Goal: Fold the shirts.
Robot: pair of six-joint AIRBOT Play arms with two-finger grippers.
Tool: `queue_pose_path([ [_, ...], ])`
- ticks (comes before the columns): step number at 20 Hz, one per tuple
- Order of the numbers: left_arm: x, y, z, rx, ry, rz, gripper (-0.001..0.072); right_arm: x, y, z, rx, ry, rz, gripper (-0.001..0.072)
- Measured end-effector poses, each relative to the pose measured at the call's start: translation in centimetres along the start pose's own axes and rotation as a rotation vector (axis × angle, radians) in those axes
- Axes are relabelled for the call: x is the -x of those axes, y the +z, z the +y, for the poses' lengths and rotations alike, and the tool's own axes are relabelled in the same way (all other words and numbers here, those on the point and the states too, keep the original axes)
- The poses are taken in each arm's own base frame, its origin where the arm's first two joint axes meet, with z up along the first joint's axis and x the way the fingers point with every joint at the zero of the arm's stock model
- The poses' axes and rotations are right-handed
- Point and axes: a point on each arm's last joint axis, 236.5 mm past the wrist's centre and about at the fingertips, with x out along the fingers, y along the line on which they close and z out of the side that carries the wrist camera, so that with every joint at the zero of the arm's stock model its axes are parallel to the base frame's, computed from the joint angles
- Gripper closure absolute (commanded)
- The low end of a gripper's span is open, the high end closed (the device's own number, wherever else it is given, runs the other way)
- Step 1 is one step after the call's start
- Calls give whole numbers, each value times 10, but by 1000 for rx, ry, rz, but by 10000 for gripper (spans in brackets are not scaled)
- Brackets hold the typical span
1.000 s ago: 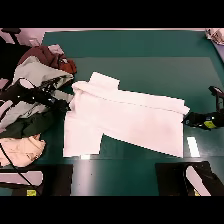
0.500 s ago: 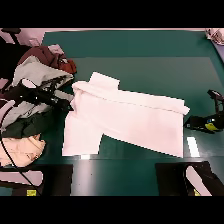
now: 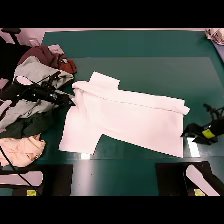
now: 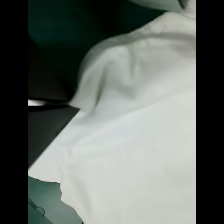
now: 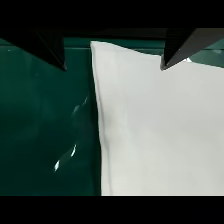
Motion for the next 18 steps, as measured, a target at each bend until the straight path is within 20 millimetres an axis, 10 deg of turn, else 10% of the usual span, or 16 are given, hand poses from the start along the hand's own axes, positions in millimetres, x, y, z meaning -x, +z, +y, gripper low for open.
queue_pose_path([
  [3,1,2,-4,9,-14,-9,680,-23,-19,-4,-25,42,55,68],
  [7,1,4,-7,16,-25,-17,680,-38,-23,9,-9,123,19,595],
  [11,1,6,-10,31,-40,-23,680,-16,6,24,73,133,-81,692],
  [15,2,9,-18,48,-74,-38,680,8,31,39,149,120,-59,692],
  [16,2,11,-22,54,-88,-46,680,13,34,44,171,117,-46,529],
  [17,2,12,-24,57,-97,-49,681,19,38,45,187,95,-35,211],
  [18,2,13,-26,60,-104,-53,680,23,41,41,193,59,-27,99],
])
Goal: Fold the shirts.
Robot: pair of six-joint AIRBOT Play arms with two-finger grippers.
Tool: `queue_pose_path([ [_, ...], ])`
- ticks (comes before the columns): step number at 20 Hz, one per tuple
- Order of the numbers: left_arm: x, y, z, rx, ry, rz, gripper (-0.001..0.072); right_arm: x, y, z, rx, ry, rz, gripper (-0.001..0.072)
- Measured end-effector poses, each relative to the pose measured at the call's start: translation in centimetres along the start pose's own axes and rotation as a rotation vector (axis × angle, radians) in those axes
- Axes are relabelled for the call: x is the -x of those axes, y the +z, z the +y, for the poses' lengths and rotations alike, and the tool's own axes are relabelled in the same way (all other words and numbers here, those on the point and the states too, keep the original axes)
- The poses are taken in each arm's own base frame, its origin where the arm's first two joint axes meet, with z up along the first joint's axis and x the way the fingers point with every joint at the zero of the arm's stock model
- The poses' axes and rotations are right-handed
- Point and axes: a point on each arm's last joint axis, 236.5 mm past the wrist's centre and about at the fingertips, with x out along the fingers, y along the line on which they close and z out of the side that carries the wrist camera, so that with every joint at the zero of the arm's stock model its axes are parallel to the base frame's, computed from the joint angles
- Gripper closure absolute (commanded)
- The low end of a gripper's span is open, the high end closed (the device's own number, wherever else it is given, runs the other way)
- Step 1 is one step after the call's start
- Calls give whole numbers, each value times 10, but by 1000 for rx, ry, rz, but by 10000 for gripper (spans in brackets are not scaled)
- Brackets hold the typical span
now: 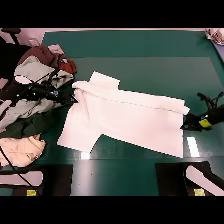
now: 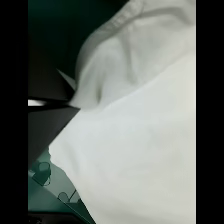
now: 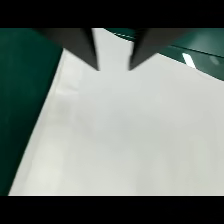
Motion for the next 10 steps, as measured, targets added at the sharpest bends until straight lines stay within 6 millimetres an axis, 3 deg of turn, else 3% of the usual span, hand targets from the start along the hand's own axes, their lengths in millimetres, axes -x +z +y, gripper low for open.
queue_pose_path([
  [4,0,2,-4,9,-16,-8,680,2,-6,-22,-43,-97,58,40],
  [6,0,2,-5,14,-20,-10,680,-9,-20,-33,-83,-95,102,40],
  [10,0,3,-5,19,-22,-12,680,-34,-39,-35,-143,27,122,39],
])
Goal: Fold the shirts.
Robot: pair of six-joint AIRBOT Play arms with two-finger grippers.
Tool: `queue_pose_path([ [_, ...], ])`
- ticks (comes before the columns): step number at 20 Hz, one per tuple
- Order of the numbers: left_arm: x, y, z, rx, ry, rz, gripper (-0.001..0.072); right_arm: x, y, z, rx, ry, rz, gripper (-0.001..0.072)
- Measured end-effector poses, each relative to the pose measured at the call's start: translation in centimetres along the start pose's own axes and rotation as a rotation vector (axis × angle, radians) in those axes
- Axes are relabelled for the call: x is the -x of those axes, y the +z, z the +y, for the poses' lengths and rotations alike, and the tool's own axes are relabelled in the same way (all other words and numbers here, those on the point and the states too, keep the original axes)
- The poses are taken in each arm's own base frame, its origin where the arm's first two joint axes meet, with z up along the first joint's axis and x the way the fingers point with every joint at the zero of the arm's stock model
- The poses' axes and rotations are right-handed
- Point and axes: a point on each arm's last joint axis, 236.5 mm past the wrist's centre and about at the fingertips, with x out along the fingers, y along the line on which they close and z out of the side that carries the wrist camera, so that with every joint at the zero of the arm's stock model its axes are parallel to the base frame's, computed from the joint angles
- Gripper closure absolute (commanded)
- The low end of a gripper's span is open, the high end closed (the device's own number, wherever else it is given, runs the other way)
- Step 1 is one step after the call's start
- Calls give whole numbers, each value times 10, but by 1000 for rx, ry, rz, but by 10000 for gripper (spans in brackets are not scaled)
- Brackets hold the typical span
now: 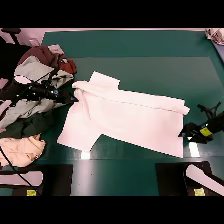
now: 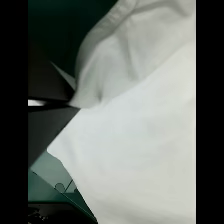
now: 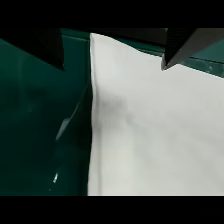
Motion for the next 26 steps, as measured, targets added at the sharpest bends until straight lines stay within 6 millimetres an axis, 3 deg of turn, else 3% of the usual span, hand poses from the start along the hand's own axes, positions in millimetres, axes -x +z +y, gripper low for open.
queue_pose_path([
  [6,0,1,0,1,2,-4,680,-25,-12,11,10,80,70,53],
  [7,0,1,0,1,1,-3,680,-31,-17,17,19,100,115,105],
  [8,0,1,1,1,2,-4,680,-36,-20,21,31,109,148,228],
  [10,0,1,0,1,2,-4,680,-47,-20,30,61,122,181,597],
  [11,0,1,0,2,1,-3,680,-51,-16,36,79,129,175,691],
  [13,0,0,0,8,0,-2,680,-47,-4,46,129,124,144,693],
  [16,3,1,-4,13,-3,-5,682,-12,16,67,215,115,48,695],
  [20,24,10,-28,10,6,-72,682,72,49,92,276,81,-222,696],
  [23,53,17,-62,13,4,-157,682,136,59,112,304,66,-420,696],
  [26,89,25,-106,5,-15,-287,682,206,60,147,376,87,-627,699],
])
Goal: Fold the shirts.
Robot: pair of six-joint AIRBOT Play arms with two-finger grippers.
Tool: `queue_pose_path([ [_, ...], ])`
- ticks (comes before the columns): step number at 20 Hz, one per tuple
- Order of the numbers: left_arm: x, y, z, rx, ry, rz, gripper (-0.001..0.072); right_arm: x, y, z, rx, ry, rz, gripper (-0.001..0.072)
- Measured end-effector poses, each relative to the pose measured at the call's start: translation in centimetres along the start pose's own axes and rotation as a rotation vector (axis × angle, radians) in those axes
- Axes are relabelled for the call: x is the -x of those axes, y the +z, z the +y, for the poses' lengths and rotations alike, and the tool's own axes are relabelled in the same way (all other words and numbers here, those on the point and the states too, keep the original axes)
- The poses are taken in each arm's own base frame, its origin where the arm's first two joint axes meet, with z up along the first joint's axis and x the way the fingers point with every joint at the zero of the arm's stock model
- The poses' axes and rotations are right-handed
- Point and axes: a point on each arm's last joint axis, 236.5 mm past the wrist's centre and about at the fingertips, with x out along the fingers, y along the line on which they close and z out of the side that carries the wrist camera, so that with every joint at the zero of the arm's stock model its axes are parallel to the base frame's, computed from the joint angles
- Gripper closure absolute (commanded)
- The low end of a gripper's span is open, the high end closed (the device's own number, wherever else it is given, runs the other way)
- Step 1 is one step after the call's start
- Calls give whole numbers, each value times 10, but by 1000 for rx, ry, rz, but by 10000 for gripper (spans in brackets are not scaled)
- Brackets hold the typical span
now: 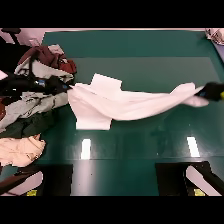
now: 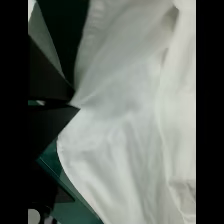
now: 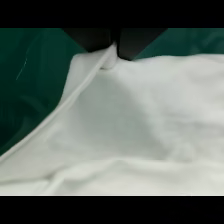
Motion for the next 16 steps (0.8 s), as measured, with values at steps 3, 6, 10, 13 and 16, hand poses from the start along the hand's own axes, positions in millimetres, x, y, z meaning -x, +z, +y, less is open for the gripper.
queue_pose_path([
  [3,47,28,-71,-56,-86,-181,682,60,49,36,106,3,-204,699],
  [6,126,55,-172,-200,-191,-412,682,144,90,83,257,-29,-454,699],
  [10,258,43,-319,-453,-318,-716,683,260,110,143,451,-129,-776,699],
  [13,325,14,-374,-547,-319,-870,682,310,102,171,519,-170,-933,699],
  [16,307,24,-335,-447,-170,-810,681,319,97,172,485,-173,-996,699],
])
